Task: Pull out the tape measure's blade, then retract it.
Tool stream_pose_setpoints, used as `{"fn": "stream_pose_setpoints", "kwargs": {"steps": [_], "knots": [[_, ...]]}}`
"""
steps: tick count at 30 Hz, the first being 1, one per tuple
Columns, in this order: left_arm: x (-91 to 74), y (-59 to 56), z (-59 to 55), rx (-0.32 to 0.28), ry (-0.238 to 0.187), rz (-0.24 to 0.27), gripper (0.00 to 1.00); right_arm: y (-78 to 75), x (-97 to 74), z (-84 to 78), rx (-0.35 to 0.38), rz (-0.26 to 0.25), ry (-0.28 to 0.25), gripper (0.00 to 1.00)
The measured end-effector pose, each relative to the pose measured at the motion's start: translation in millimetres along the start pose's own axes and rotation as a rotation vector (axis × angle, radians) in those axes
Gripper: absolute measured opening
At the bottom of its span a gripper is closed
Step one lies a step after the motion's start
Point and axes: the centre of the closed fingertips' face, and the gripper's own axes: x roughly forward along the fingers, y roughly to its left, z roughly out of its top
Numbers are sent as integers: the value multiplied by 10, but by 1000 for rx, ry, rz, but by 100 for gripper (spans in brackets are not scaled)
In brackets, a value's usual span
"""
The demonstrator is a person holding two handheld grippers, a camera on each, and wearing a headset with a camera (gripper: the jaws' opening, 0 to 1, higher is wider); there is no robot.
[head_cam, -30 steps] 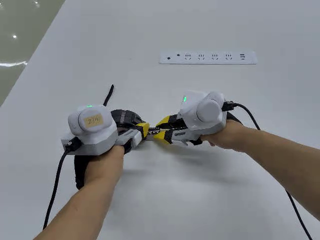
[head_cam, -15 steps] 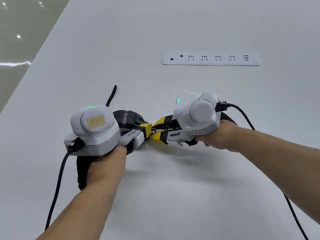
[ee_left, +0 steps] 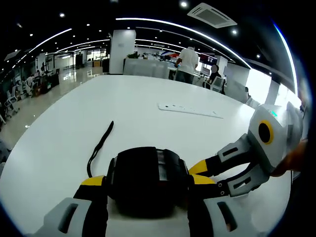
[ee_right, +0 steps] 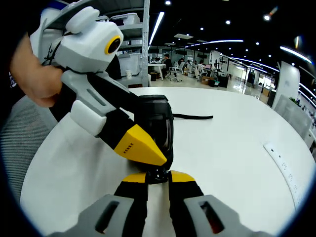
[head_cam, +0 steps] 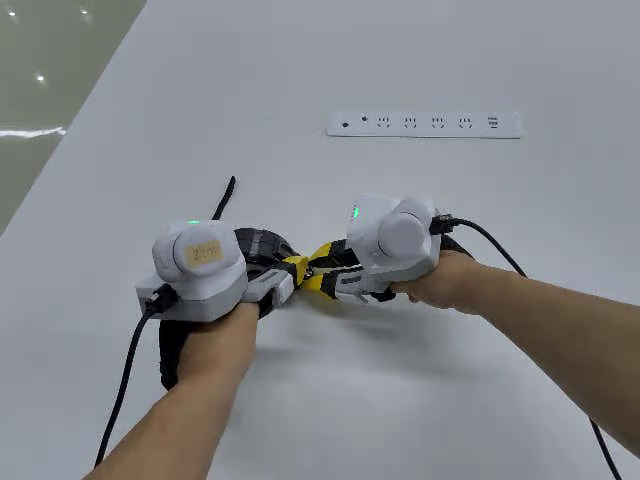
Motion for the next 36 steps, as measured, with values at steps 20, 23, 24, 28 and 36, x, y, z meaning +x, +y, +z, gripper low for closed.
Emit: {"fn": "stream_pose_setpoints", "kwargs": {"steps": [20,23,24,28,36], "knots": [[-5,20,1,36,11,0,65,-45,-115,-33,21,-37,11,22],[-39,43,-3,43,16,-4,67,-38,-158,-51,33,-37,11,25],[-48,45,-4,46,16,-5,68,-38,-167,-52,33,-39,10,25],[-110,76,15,79,12,-22,70,-55,-263,-80,49,-60,4,29],[-193,118,110,132,-6,-63,74,-79,-505,-206,77,-106,-2,35]]}}
